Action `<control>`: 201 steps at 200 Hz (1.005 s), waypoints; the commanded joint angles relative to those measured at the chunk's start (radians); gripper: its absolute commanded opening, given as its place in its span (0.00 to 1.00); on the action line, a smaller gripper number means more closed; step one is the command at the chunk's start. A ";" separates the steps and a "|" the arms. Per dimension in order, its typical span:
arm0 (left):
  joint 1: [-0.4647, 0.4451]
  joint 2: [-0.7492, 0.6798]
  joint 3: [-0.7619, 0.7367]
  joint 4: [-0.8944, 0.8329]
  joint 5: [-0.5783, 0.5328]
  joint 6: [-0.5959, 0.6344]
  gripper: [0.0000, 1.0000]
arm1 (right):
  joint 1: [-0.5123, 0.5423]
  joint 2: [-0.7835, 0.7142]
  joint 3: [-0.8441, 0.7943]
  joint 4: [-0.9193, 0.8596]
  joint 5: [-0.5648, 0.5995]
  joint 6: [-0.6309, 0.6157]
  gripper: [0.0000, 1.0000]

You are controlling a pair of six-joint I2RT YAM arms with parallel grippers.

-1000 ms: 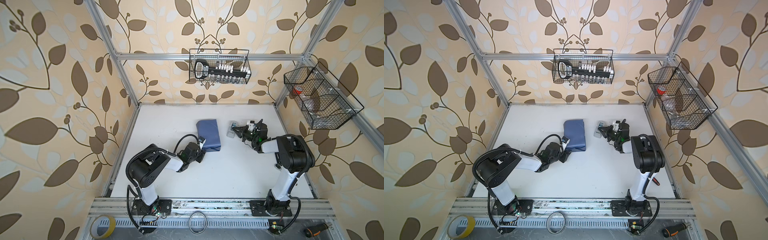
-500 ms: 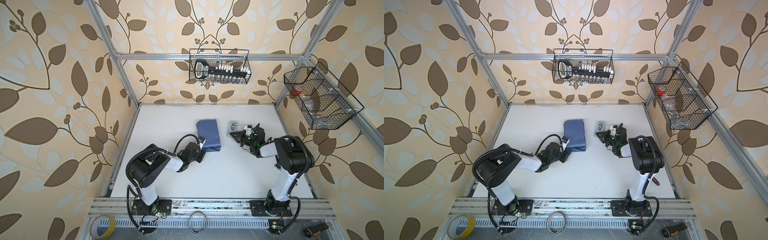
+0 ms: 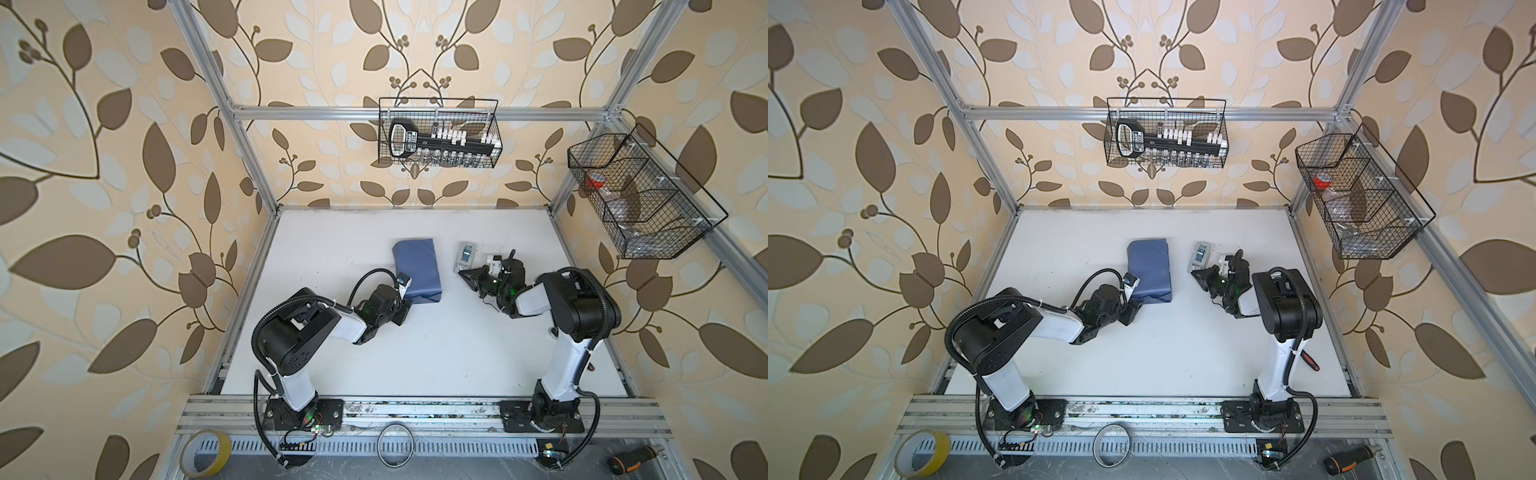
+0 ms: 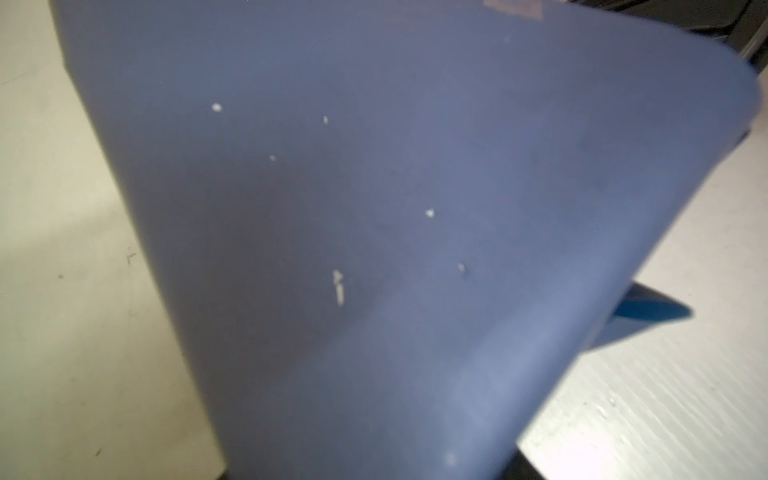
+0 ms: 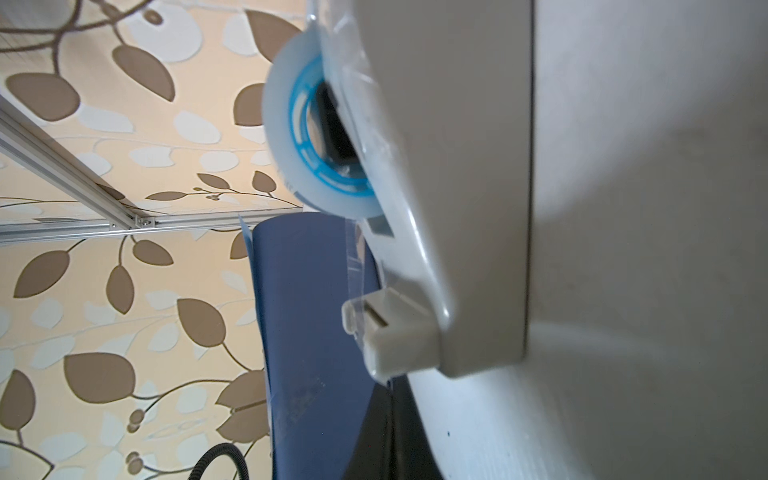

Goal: Wrap the gift box in paper

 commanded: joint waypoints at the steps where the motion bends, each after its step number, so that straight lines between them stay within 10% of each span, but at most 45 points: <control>1: 0.011 -0.017 -0.004 0.030 0.010 -0.011 0.53 | 0.009 0.046 -0.011 -0.101 0.020 -0.044 0.00; 141: 0.011 -0.015 -0.005 0.032 0.012 -0.012 0.53 | 0.017 -0.053 0.008 -0.368 0.208 -0.245 0.00; 201: 0.012 -0.012 0.000 0.030 0.009 -0.013 0.53 | 0.100 -0.441 -0.104 -0.421 0.195 -0.517 0.00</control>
